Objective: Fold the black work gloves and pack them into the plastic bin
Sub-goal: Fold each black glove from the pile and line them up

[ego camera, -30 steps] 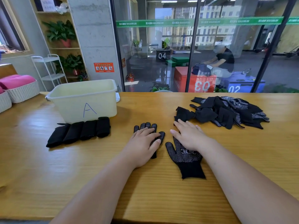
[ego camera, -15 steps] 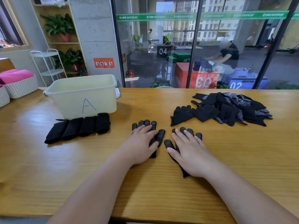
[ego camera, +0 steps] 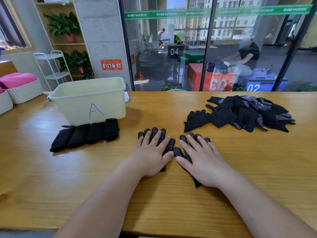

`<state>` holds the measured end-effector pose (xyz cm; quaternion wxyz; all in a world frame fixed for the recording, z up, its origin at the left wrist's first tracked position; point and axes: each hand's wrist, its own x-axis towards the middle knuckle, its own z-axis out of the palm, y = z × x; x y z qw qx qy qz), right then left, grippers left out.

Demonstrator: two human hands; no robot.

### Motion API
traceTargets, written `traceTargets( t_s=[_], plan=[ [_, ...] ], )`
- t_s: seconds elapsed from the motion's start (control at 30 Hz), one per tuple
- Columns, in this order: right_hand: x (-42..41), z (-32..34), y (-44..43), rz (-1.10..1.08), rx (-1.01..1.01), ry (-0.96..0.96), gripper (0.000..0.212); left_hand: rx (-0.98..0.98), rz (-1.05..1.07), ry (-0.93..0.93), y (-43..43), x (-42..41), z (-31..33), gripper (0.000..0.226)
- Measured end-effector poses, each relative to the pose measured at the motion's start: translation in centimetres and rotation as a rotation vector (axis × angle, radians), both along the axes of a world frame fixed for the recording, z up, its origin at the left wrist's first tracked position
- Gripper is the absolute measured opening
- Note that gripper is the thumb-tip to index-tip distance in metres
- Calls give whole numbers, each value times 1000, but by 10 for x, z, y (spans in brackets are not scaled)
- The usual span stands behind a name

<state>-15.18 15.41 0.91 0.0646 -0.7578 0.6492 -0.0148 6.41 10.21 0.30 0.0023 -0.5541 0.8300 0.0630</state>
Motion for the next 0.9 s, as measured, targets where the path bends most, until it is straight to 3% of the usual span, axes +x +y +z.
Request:
traceTargets(
  t_s=[0.27, 0.5, 0.67, 0.73, 0.8, 0.9],
  plan=[
    [-4, 2, 9, 3, -89, -37, 74, -85, 17, 42, 4, 7, 0, 74],
    [-10, 3, 8, 66, -1, -53, 71, 47, 27, 0, 0, 10, 0, 66],
    [-15, 2, 2, 89, -94, -204, 62, -74, 43, 168, -3, 17, 5, 67],
    [-25, 2, 1, 90, -169, -326, 53, -168, 37, 329, -3, 25, 13, 57],
    [-35, 5, 1, 61, -234, -413, 39, -237, 23, 470, -1, 34, 20, 34],
    [-46, 7, -1, 12, -309, -423, 21, -241, 3, 579, 8, 46, 19, 4]
  ],
)
